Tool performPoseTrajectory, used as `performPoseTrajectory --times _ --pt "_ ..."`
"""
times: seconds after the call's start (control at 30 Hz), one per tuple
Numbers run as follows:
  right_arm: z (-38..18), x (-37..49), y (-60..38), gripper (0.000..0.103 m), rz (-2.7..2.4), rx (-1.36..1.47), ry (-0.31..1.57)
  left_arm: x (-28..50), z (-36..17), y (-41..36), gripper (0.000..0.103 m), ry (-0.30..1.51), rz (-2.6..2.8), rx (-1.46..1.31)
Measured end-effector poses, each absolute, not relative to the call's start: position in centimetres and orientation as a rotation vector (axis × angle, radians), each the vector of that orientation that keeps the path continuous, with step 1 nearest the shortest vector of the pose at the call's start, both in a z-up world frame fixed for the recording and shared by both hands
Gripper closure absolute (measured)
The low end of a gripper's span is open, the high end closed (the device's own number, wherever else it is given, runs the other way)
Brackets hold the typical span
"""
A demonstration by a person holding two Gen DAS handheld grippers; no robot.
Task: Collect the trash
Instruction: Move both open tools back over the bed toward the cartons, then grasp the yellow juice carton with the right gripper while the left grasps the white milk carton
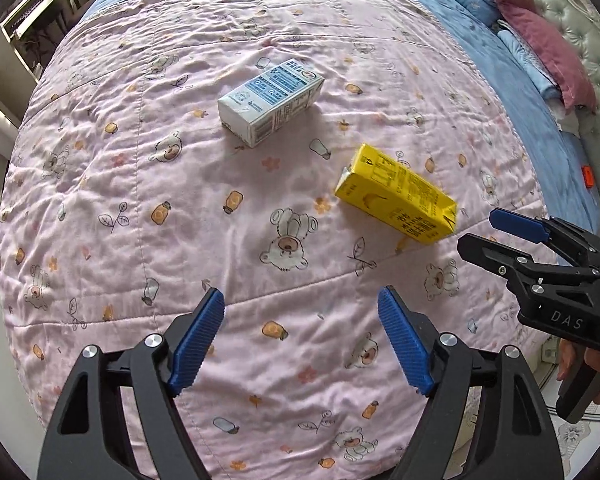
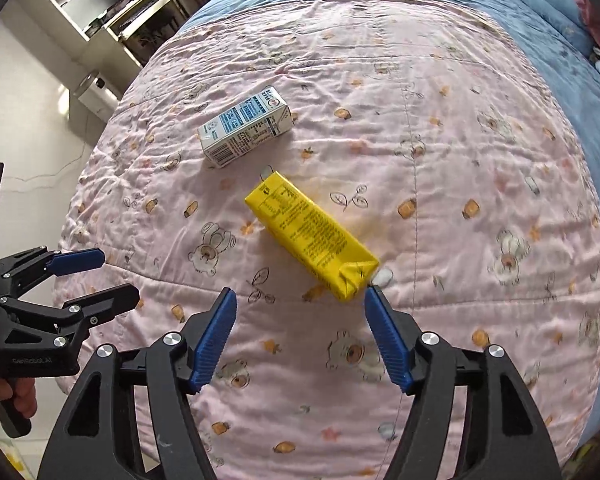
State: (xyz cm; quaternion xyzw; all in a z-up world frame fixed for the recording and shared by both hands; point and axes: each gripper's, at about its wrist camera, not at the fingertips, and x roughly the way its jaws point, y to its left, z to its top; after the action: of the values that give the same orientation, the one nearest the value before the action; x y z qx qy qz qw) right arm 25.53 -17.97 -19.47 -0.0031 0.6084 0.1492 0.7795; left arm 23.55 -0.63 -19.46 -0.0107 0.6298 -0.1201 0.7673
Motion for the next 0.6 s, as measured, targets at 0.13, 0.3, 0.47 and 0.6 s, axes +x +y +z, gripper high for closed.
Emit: performPoseTrajectory --times 0.13,0.3,0.47,0.6 --pt "-22.4 28.2 -16.3 0.038 0.395 -0.115 1.348 26.4 -21.4 -0.6 0.024 1.393 -0.237 -0.052" --pt "-25.0 29.9 -14.5 0.036 0.428 -0.265 1.354 29.1 -22.9 -0.7 0.024 1.409 -0.215 -0.052" --pt "-26.5 31.7 -15.3 0.039 0.436 -0.228 1.402 31.6 -23.7 -1.0 0.024 1.418 -0.213 -0.011" --pt "-26.6 32.3 -15.8 0.038 0.457 -0.169 1.417 33.7 -23.8 -1.5 0.024 1.409 -0.221 0.034"
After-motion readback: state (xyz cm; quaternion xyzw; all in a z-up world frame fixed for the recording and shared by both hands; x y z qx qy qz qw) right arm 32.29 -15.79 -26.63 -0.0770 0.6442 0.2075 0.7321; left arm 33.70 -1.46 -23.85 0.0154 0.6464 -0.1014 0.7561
